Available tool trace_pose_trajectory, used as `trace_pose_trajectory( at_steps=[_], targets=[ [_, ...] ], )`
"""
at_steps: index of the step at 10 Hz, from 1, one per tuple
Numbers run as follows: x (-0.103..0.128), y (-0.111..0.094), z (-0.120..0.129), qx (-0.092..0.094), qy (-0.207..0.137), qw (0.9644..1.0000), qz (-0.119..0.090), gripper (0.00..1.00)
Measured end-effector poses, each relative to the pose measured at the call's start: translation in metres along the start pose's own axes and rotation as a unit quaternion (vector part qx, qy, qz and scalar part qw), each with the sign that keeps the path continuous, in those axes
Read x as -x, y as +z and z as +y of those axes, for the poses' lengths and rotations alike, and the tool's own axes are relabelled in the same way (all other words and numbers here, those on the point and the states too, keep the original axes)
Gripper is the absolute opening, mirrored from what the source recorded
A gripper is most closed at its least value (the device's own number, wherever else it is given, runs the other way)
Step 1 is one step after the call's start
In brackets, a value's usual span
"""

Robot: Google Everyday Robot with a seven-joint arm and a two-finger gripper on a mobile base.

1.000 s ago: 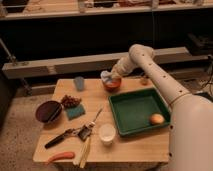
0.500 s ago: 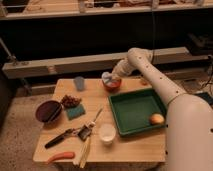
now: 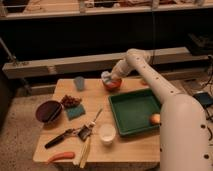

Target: Place towel in red bowl

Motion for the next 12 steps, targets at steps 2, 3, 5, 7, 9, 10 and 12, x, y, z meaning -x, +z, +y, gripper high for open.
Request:
trace_pose_trajectory(
  at_steps=[2,3,5,7,9,10,12],
  targets=[
    [-0.007,0.005,-0.003,-0.005,0.002,0.9999,0.010,0.31],
    [-0.009,0.008,-0.005,-0.008,0.005,0.9998,0.017,0.39],
    [-0.011,0.014,-0.011,-0.015,0.014,0.9994,0.027,0.58],
    [-0.014,0.013,-0.011,-0.016,0.016,0.9994,0.028,0.62],
    [-0.014,0.014,-0.011,-0.015,0.016,0.9994,0.028,0.62],
    [-0.013,0.014,-0.011,-0.015,0.015,0.9994,0.028,0.62],
    [-0.013,0.014,-0.011,-0.015,0.015,0.9994,0.028,0.62]
  ],
)
